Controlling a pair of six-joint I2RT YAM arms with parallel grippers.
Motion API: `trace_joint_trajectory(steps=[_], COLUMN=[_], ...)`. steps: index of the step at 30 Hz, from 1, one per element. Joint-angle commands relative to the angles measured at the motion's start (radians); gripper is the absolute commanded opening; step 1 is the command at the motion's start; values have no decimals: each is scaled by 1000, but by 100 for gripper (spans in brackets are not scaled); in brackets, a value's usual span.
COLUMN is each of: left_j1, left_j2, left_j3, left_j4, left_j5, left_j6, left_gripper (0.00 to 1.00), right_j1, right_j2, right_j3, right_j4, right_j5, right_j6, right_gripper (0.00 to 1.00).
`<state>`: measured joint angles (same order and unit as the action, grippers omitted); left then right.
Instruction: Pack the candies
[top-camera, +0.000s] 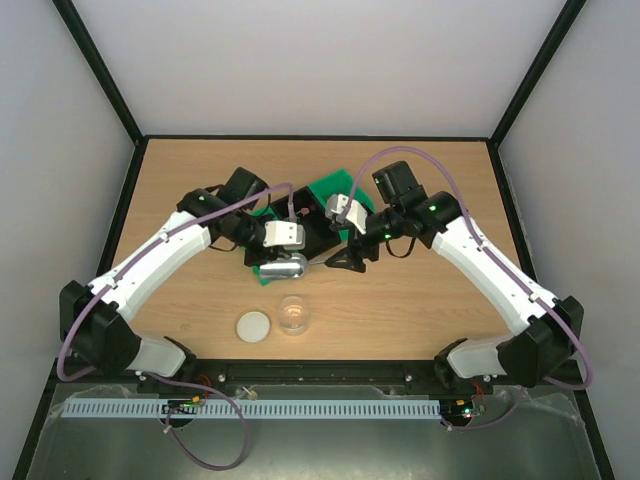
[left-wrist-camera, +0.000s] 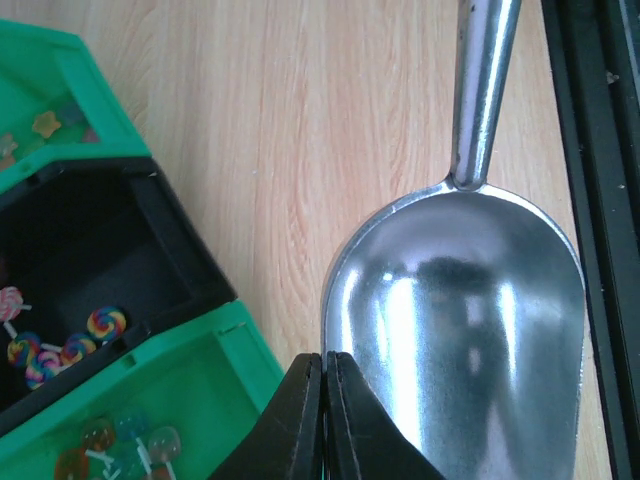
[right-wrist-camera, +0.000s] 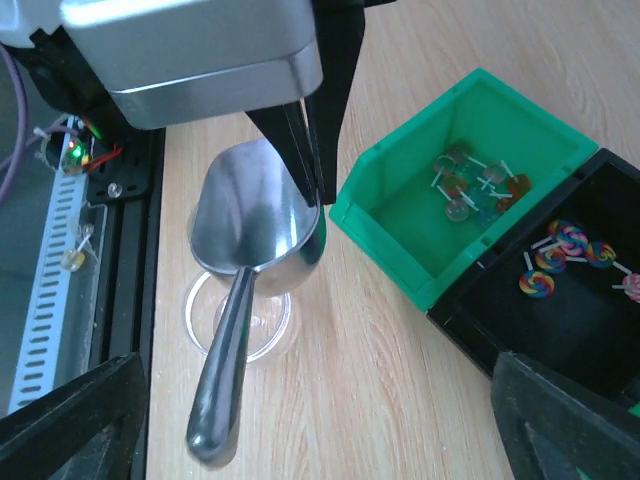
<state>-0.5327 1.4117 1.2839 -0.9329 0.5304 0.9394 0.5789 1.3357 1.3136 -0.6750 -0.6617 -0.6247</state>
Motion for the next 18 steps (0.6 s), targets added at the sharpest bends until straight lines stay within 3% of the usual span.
trace_joint_trajectory(steps=[1, 10, 18], left_j1=[-32, -48, -50], left_j2=[4, 30, 26], left_j3=[14, 48, 44], left_j4=[10, 36, 45], left_j5=[14, 43, 49], left_j6=[4, -60, -61], left_gripper=[2, 2, 2], right_j1=[57, 128, 130], right_j2=[1, -69, -78], right_j3=[-10, -164, -191], right_j4=[-37, 155, 220], right_j5=[17, 111, 75], right_j6=[12, 68, 97], right_gripper=[92, 60, 43])
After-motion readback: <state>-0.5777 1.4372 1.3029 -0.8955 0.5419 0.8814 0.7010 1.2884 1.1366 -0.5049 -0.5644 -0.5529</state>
